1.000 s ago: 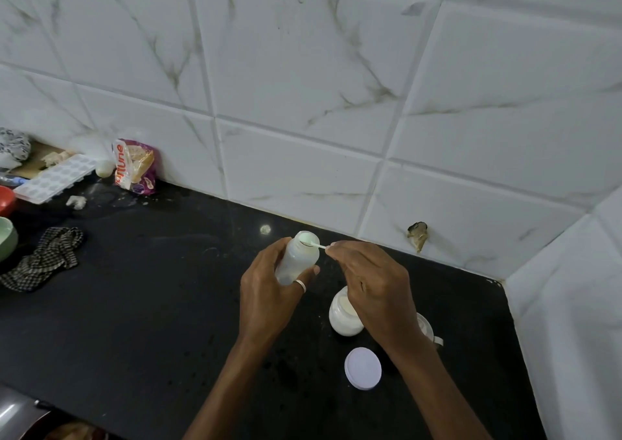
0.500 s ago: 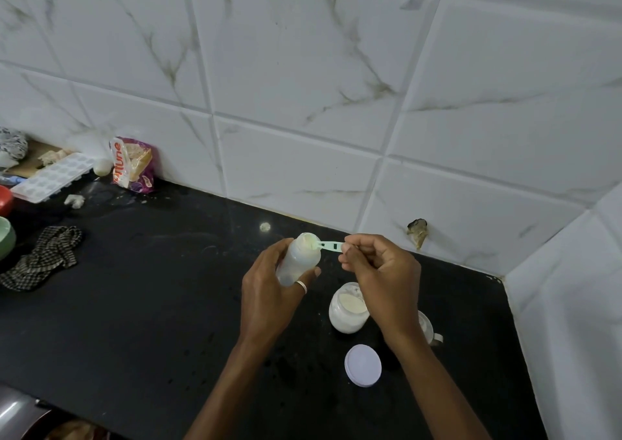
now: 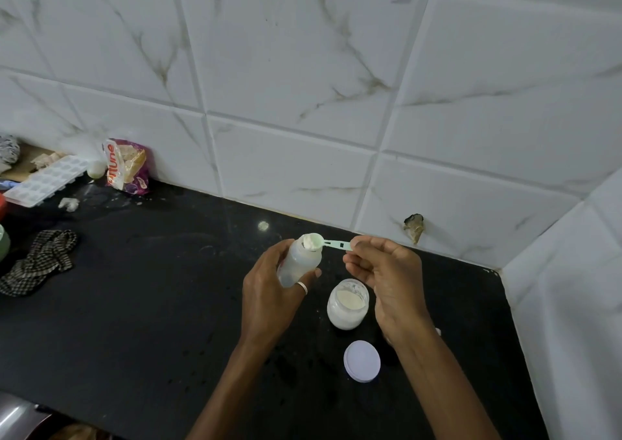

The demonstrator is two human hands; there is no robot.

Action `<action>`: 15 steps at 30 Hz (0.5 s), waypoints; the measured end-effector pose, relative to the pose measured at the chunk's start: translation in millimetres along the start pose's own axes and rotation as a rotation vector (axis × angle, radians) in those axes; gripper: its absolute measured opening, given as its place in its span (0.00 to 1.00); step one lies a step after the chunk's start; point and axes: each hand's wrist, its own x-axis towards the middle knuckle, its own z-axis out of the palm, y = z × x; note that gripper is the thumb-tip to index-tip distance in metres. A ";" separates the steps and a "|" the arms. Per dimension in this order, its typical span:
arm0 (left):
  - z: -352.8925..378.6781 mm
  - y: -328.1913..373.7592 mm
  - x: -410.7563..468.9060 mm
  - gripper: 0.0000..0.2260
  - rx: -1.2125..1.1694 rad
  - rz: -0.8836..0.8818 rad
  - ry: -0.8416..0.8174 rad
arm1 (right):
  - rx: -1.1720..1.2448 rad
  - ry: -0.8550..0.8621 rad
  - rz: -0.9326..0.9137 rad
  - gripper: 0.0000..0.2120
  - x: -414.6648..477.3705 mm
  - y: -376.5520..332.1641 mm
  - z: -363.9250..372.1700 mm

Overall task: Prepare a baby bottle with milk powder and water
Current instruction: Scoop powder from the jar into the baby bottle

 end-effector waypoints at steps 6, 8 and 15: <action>0.5 -2.4 -1.0 0.24 -0.014 -0.016 -0.012 | 0.049 0.017 0.013 0.03 4.7 -1.0 -5.1; 1.3 -4.6 -1.5 0.24 -0.024 -0.027 -0.010 | 0.067 0.032 0.016 0.03 7.8 -0.2 -10.1; 5.2 -15.0 -6.8 0.24 -0.037 -0.076 -0.025 | 0.011 0.161 0.018 0.05 27.4 20.7 -44.0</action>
